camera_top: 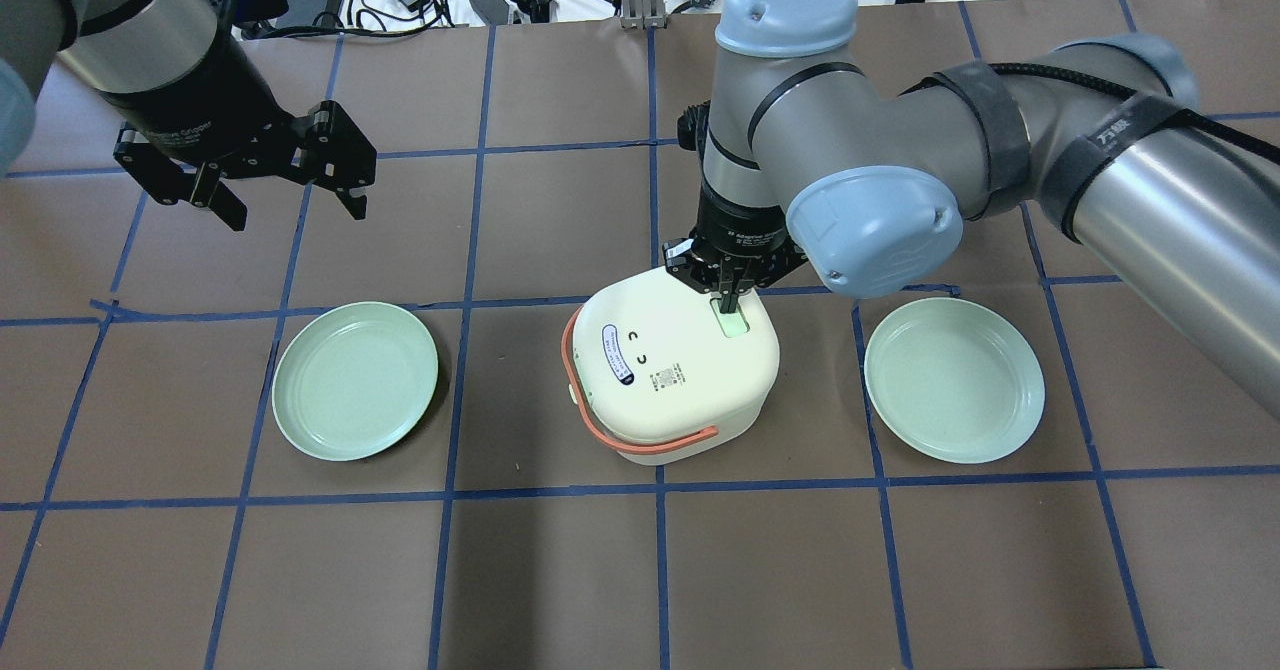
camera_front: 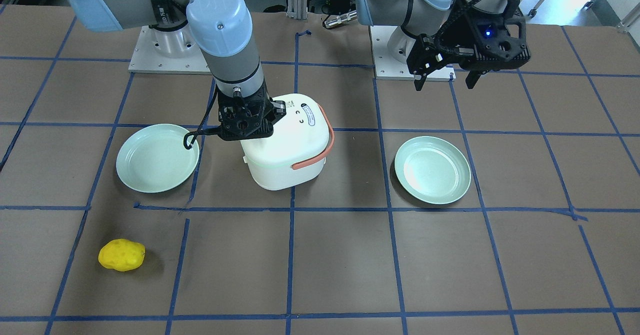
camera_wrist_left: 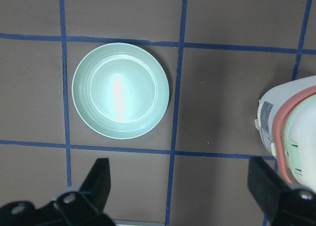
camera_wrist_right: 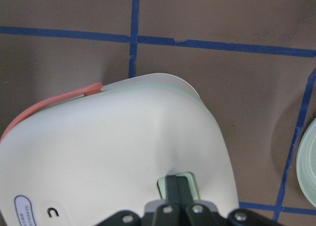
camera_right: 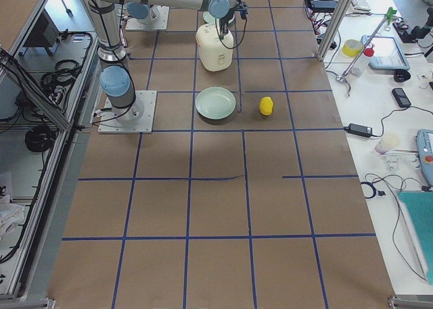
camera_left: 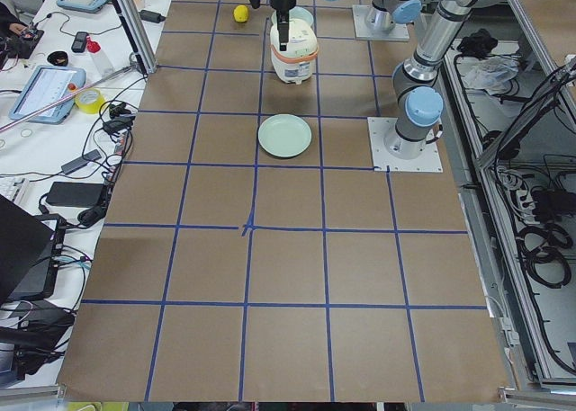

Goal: Press rice cooker button

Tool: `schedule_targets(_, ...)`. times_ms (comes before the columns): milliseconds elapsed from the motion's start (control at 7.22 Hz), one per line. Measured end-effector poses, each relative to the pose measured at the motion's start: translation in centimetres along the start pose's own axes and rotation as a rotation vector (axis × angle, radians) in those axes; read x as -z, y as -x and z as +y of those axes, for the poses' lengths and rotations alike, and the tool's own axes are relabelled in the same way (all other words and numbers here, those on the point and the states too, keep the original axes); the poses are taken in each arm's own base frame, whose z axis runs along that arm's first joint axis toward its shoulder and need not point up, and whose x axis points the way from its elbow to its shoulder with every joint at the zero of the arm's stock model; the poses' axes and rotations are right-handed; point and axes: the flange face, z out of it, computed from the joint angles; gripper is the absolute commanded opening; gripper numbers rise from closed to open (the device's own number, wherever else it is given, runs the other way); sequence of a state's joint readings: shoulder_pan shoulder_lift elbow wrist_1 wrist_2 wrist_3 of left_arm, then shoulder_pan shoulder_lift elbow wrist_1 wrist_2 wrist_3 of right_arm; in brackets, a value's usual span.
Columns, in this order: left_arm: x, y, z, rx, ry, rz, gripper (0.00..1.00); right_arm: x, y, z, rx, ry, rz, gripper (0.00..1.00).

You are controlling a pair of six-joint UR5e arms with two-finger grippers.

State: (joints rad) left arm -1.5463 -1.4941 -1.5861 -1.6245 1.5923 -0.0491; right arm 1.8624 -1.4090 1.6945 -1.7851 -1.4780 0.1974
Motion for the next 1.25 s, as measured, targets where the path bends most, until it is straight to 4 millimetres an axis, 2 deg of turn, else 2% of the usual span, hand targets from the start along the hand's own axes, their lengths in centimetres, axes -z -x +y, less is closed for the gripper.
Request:
schedule_targets(138, 0.0, 0.0, 0.0, 0.000, 0.000, 0.000, 1.00, 1.0, 0.1, 0.1, -0.005, -0.012, -0.001, 0.77)
schedule_targets(277, 0.0, 0.0, 0.0, 0.000, 0.000, 0.000, 1.00, 2.7, 0.2, 0.2, -0.011, -0.027, -0.004, 1.00)
schedule_targets(415, 0.0, 0.0, 0.0, 0.000, 0.000, 0.000, 1.00, 5.1, 0.4, 0.3, -0.022, -0.047, -0.008, 1.00)
schedule_targets(831, 0.0, 0.0, 0.0, 0.000, 0.000, 0.000, 1.00, 14.9, 1.2, 0.9, -0.107, -0.079, -0.054, 1.00)
schedule_targets(969, 0.0, 0.0, 0.0, 0.000, 0.000, 0.000, 1.00, 17.1, 0.7, 0.8, -0.122, -0.096, -0.054, 1.00)
schedule_targets(1108, 0.0, 0.0, 0.0, 0.000, 0.000, 0.000, 1.00, 18.0, -0.5, 0.3, -0.128, -0.107, -0.035, 1.00)
schedule_targets(1246, 0.0, 0.0, 0.0, 0.000, 0.000, 0.000, 1.00, 18.2, -2.8, -0.5, -0.124, -0.112, -0.003, 1.00)
